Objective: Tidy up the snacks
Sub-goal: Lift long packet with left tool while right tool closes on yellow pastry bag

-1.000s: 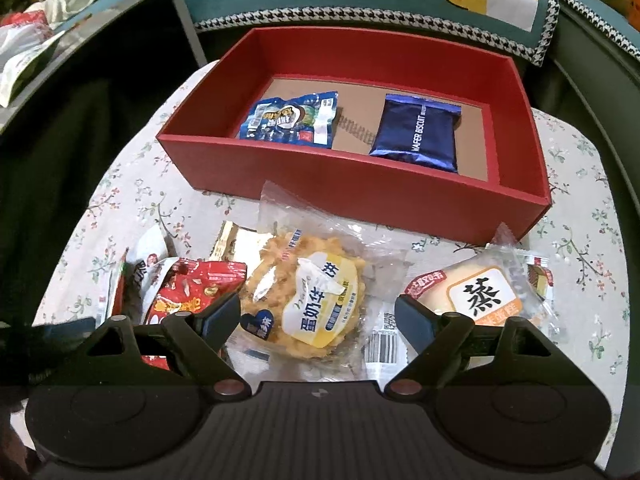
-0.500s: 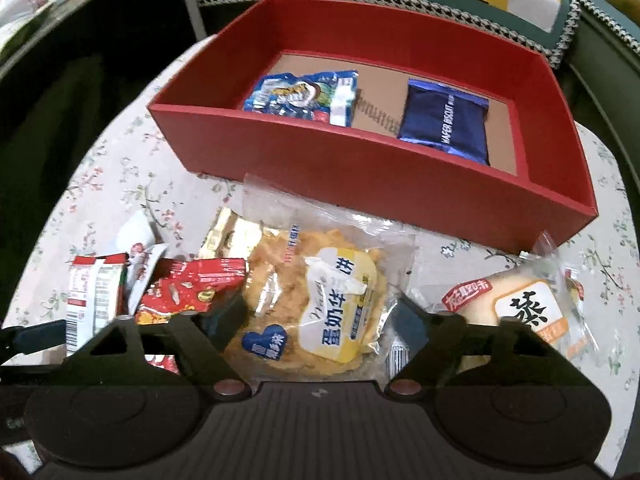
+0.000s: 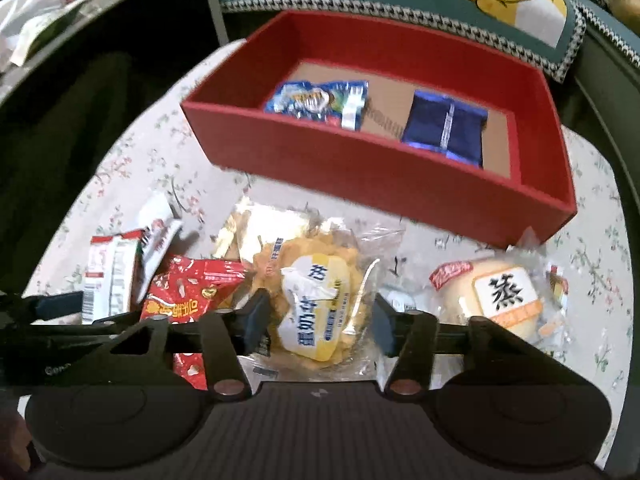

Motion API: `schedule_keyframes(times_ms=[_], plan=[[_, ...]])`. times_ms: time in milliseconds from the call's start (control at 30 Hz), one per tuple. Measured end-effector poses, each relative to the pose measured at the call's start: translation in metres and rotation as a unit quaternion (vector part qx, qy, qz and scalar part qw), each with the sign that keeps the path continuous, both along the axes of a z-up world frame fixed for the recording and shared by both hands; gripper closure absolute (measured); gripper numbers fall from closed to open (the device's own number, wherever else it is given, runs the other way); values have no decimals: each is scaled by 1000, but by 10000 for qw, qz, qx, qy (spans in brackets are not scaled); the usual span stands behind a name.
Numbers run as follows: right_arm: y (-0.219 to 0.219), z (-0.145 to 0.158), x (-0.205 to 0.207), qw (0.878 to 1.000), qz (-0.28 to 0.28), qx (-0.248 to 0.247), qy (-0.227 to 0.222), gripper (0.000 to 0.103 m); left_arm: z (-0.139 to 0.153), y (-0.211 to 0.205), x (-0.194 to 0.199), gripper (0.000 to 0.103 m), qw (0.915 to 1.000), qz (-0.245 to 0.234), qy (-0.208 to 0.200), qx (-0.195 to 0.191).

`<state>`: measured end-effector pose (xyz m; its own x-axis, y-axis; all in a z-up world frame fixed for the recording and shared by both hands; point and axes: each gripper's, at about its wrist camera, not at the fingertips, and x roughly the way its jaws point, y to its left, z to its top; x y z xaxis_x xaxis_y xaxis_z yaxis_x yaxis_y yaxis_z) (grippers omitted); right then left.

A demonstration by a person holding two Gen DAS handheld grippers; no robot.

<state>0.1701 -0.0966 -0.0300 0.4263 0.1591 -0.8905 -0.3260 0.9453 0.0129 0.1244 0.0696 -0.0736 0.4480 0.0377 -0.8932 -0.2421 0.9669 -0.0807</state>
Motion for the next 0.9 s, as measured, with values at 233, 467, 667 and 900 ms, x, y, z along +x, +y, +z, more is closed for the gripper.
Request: schedule_keyframes(times_ms=[233,467,667,900], plan=[[20,-20,-7,9986,342,-394,-113,26,6,-4,-7,33,9998,-138,-73,96],[14,-2,-24,9967,636,-400,-295,42,9,12,-31,34,9996,-189,-28,-184],[0,3,-32,9984,491,-194,-187,48,11,15,-40,34,9987,-259,28,-429],[-19,-1,-23,9998,-2,216,-55,23,9,18,-39,33,9985,-156,35,-517]])
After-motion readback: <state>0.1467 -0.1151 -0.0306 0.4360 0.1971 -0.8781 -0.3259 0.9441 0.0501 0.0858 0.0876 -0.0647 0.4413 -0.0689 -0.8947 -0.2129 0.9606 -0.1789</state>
